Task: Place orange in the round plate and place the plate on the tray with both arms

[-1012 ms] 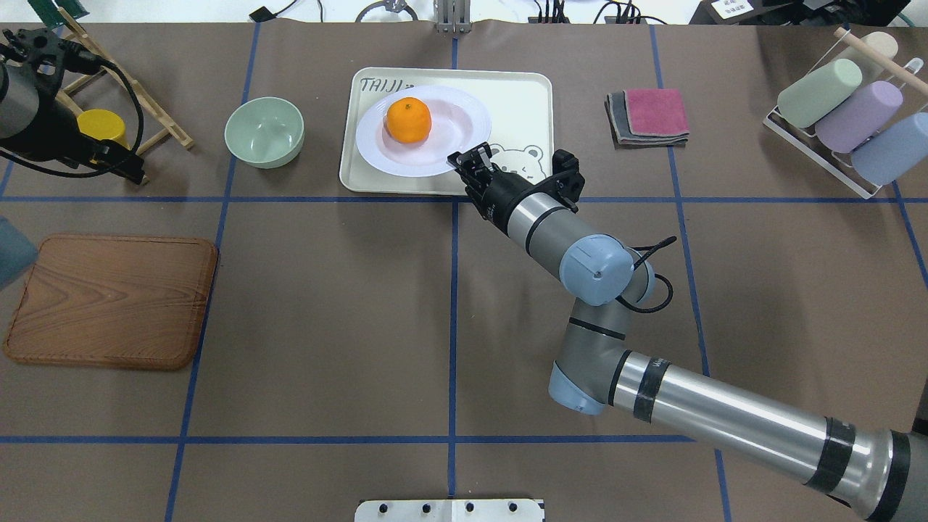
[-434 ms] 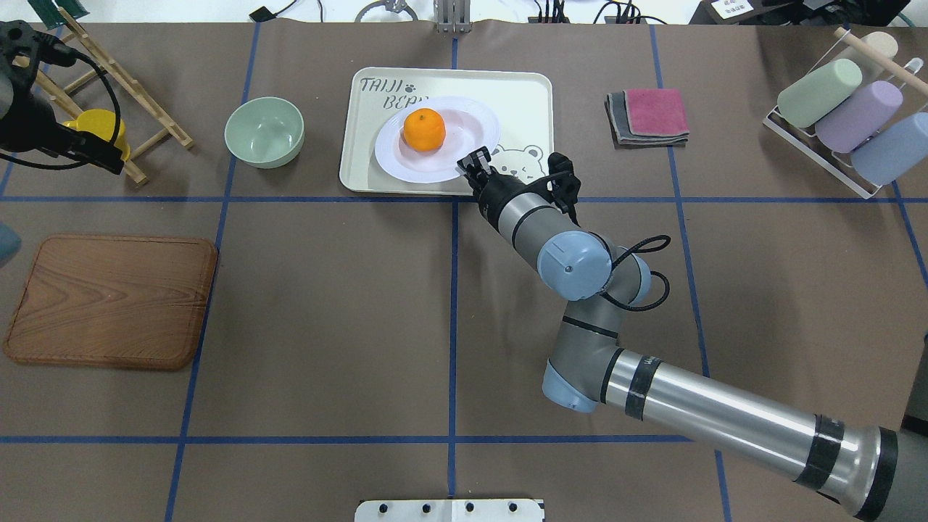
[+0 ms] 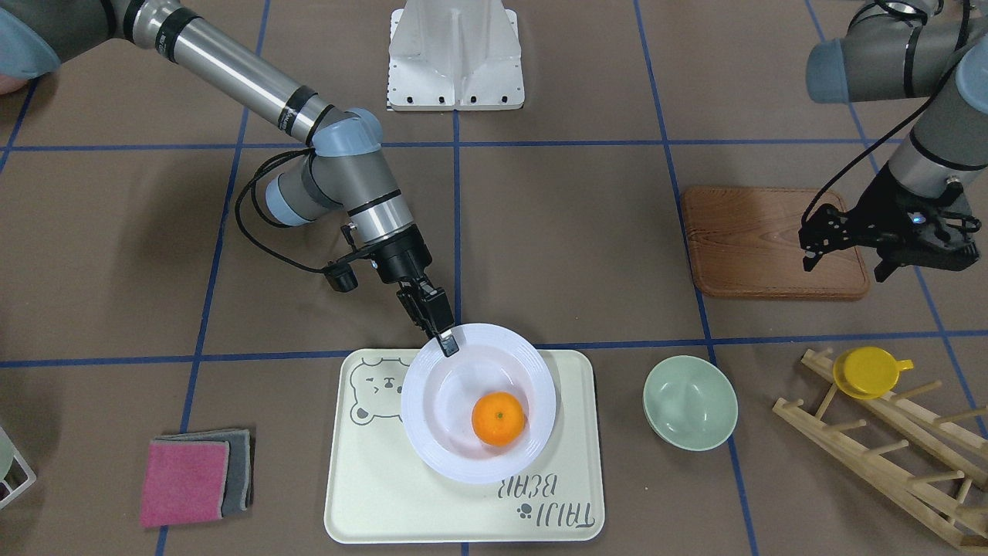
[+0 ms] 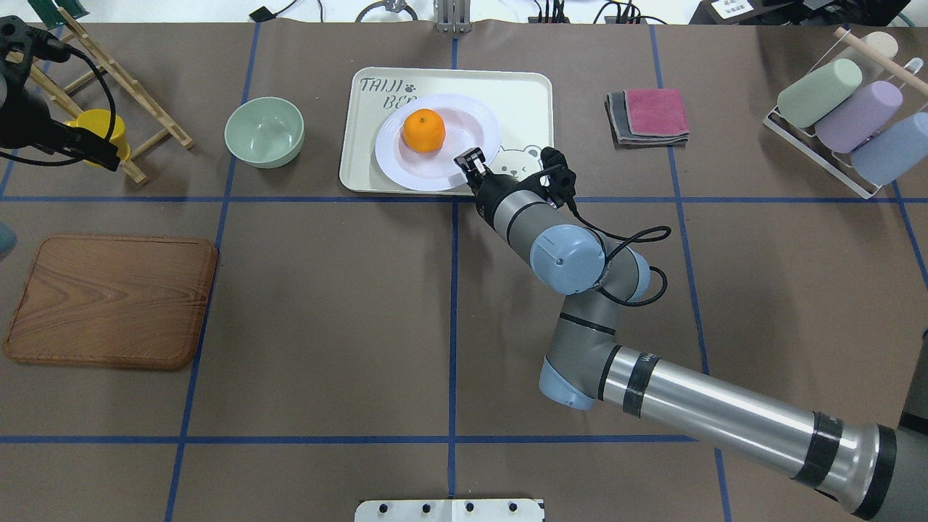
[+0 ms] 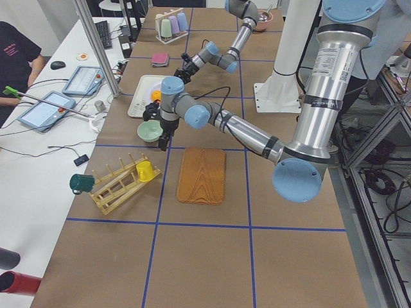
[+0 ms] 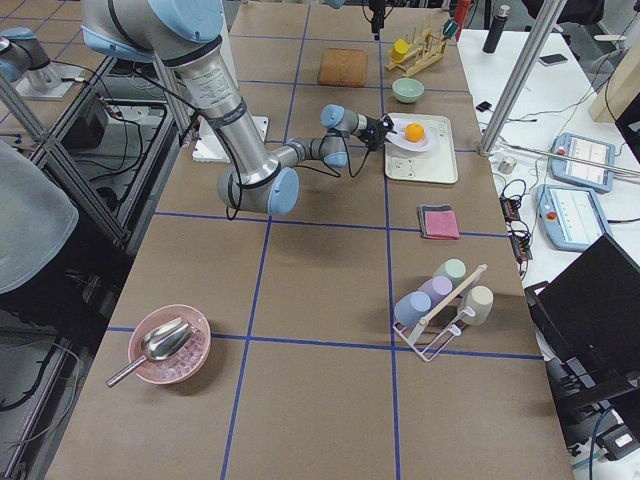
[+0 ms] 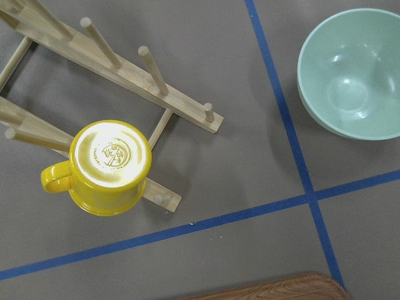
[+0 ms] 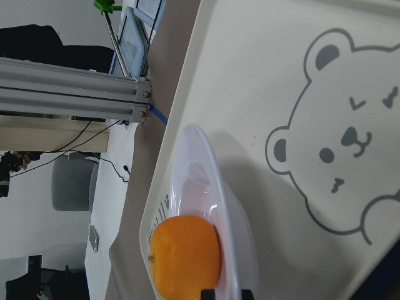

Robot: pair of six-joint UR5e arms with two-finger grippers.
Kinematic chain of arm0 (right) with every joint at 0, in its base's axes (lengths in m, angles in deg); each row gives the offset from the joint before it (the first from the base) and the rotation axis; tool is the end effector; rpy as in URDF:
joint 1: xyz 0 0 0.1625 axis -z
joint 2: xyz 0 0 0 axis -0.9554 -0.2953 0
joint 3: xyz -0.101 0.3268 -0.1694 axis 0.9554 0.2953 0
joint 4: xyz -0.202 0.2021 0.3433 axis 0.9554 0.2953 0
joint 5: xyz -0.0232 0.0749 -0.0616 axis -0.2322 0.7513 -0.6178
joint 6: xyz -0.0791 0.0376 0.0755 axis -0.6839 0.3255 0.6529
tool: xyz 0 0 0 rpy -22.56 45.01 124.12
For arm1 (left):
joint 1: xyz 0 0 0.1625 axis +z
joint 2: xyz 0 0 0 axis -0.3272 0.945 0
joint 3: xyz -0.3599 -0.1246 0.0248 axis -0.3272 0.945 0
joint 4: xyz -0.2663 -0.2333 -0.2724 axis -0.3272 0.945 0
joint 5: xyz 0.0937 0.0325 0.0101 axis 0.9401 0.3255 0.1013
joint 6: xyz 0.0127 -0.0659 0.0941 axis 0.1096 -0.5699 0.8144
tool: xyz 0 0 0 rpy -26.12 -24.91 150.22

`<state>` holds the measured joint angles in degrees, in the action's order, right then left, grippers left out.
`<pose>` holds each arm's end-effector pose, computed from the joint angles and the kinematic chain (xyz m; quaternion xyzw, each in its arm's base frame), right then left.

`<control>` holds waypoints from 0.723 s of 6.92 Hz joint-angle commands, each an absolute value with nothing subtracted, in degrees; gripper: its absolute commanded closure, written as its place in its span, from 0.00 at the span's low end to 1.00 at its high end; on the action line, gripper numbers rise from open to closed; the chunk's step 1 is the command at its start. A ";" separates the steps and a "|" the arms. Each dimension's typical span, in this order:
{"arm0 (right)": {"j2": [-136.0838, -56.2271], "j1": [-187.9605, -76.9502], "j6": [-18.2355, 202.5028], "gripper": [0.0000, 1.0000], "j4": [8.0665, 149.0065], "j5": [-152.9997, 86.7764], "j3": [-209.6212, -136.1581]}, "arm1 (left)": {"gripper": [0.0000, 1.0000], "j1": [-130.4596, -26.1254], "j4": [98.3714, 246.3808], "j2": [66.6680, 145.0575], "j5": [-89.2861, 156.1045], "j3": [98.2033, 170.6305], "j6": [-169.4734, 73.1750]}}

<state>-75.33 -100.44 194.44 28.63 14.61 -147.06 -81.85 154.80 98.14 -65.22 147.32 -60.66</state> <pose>-0.6105 -0.5130 0.2362 0.1202 -0.6432 0.4497 0.6079 0.2084 -0.5690 0.3768 0.1404 0.3518 0.0771 0.9223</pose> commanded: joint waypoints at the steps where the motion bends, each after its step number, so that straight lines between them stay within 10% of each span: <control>1: -79.14 -102.78 182.89 0.00 41.16 26.42 -158.38 | 0.03 -81.94 154.88 97.44 -65.29 147.33 -60.58; 5: -88.03 -109.55 157.13 0.00 63.39 36.17 -180.06 | 0.02 -82.81 154.71 94.89 -65.73 147.78 -53.87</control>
